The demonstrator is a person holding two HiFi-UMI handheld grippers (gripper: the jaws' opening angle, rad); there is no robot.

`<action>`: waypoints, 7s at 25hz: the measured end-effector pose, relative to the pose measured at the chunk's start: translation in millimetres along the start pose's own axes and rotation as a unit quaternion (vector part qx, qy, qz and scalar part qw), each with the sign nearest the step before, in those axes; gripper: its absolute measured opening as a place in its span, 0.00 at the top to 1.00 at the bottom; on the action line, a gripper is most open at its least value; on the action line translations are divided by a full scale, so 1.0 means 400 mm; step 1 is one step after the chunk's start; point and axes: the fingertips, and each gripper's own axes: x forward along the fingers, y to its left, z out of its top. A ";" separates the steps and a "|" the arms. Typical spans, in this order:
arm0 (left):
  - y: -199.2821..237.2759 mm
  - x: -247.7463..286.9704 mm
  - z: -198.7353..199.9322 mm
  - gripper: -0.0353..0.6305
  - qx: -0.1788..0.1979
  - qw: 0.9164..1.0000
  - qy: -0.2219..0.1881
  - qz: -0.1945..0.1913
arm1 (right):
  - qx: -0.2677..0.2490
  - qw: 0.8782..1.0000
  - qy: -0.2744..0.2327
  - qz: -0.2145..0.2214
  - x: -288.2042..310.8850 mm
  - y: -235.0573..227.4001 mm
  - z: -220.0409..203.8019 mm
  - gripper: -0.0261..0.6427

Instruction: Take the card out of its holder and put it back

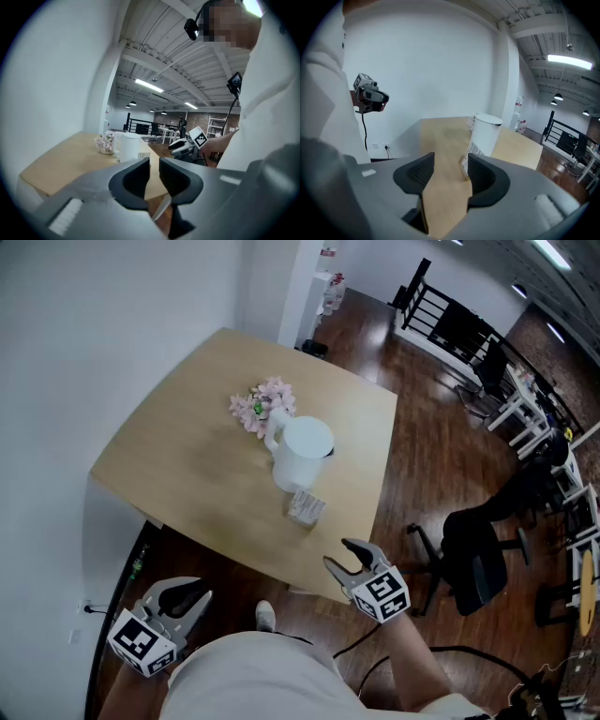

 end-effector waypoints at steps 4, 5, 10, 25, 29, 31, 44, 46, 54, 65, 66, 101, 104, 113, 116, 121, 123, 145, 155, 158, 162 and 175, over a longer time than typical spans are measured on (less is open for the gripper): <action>0.017 0.065 0.024 0.84 0.000 1.000 0.000 0.019 | 0.006 1.000 -0.003 0.012 0.090 -0.132 -0.008 0.62; 0.019 0.075 0.026 0.84 -0.001 1.000 0.001 0.025 | 0.005 1.000 -0.004 0.016 0.113 -0.158 -0.012 0.62; 0.020 0.083 0.027 0.84 -0.012 0.998 0.021 0.058 | -0.002 0.999 0.008 0.042 0.218 -0.240 -0.031 0.62; 0.059 0.078 0.027 0.84 -0.046 0.992 0.029 0.110 | 0.004 0.993 0.018 0.117 0.383 -0.251 -0.056 0.89; 0.073 0.081 0.028 0.84 -0.055 0.992 0.026 0.112 | 0.012 0.991 0.014 0.129 0.386 -0.250 -0.052 0.91; 0.079 0.084 0.029 0.84 -0.055 0.992 0.026 0.111 | 0.017 0.991 0.011 0.133 0.385 -0.252 -0.048 0.92; 0.093 0.067 0.015 0.84 -0.059 0.992 0.018 0.107 | -0.007 0.992 -0.002 0.124 0.328 -0.259 0.038 0.93; 0.092 0.056 0.012 0.84 -0.058 0.993 0.015 0.104 | -0.017 0.993 -0.004 0.117 0.309 -0.254 0.063 0.93; 0.098 -0.021 -0.014 0.84 -0.050 0.996 0.011 0.068 | -0.031 0.996 -0.025 0.084 0.220 -0.154 0.166 0.93; 0.120 -0.235 -0.081 0.84 -0.025 0.999 0.008 0.027 | -0.028 0.995 -0.038 0.088 0.113 0.243 0.206 0.93; 0.119 -0.256 -0.089 0.84 -0.024 0.999 0.008 0.024 | -0.026 0.995 -0.039 0.089 0.102 0.283 0.206 0.93; 0.024 -0.395 -0.199 0.84 0.018 1.000 0.004 -0.016 | -0.026 0.995 -0.062 0.076 -0.081 0.543 0.197 0.93; 0.028 -0.339 -0.173 0.84 0.015 1.000 0.003 -0.005 | -0.028 0.995 -0.063 0.071 -0.065 0.432 0.198 0.93; 0.046 -0.172 -0.089 0.84 -0.001 0.999 0.004 0.041 | -0.040 0.995 -0.062 0.069 0.017 0.088 0.205 0.93; 0.049 -0.118 -0.068 0.84 -0.005 0.998 0.006 0.057 | -0.040 0.995 -0.059 0.072 0.058 -0.010 0.194 0.93; 0.054 -0.033 -0.035 0.84 -0.016 0.997 0.007 0.080 | -0.037 0.995 -0.046 0.081 0.137 -0.141 0.155 0.93; 0.053 -0.008 -0.028 0.84 -0.023 0.996 0.008 0.085 | -0.035 0.995 -0.039 0.085 0.173 -0.181 0.133 0.93; 0.087 0.071 -0.008 0.84 -0.060 0.992 0.025 0.109 | -0.014 0.991 -0.012 0.135 0.333 -0.258 0.021 0.93; 0.096 0.075 -0.014 0.84 -0.062 0.991 0.034 0.113 | -0.004 0.988 0.005 0.156 0.382 -0.249 -0.045 0.93; 0.100 0.068 -0.015 0.84 -0.064 0.991 0.034 0.116 | 0.000 0.988 0.004 0.155 0.381 -0.252 -0.045 0.93; 0.102 0.068 -0.014 0.84 -0.063 0.991 0.032 0.112 | -0.005 0.990 0.006 0.140 0.387 -0.259 -0.046 0.92; 0.073 0.030 -0.003 0.84 -0.042 0.996 0.029 0.072 | 0.003 1.000 -0.017 0.016 0.259 -0.293 0.016 0.71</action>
